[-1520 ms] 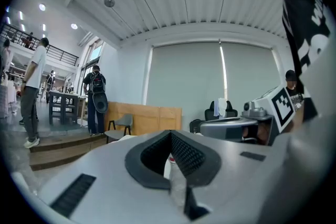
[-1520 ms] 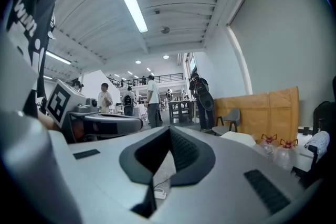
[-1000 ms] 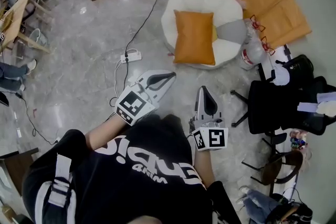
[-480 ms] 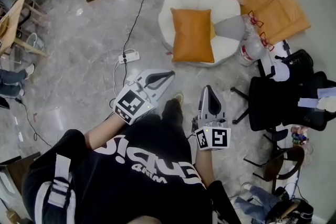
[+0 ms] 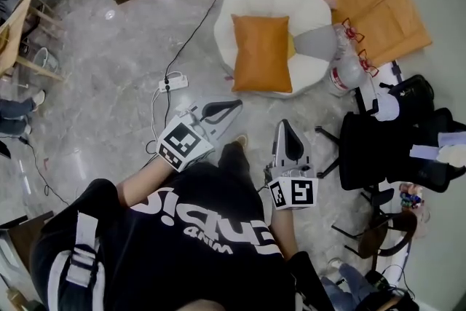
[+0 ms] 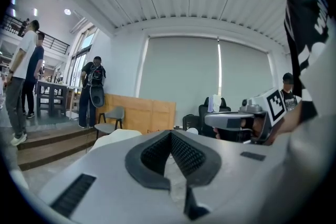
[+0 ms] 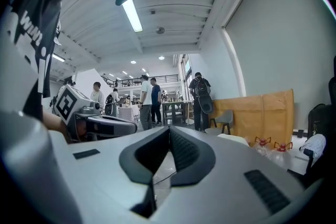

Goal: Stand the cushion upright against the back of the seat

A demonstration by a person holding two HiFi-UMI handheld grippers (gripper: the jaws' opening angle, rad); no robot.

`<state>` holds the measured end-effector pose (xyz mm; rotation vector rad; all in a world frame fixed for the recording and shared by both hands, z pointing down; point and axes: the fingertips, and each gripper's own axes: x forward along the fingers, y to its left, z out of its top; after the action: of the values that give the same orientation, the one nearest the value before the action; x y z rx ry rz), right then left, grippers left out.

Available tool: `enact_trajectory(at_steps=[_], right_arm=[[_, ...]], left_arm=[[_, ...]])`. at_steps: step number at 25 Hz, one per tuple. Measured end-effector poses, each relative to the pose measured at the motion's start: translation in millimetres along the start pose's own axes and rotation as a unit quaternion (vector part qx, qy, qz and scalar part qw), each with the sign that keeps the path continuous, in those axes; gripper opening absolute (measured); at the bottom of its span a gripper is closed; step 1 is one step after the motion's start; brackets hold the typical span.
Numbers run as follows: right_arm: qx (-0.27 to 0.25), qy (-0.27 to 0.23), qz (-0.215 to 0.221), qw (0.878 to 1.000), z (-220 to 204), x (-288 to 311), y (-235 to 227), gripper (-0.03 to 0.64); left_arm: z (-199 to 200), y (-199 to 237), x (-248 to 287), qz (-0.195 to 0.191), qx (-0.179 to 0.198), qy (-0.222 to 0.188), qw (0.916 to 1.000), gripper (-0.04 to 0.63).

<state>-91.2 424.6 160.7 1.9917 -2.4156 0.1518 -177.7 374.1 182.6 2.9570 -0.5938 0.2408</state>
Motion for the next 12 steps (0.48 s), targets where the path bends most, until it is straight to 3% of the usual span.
enact_trajectory(at_steps=[12], right_arm=[[-0.020,-0.003,0.032,0.999,15.3,51.6,-76.6,0.021]], left_arm=[[36.7,29.8,90.4,0.009,-0.008,-0.005,0.9999,0.006]])
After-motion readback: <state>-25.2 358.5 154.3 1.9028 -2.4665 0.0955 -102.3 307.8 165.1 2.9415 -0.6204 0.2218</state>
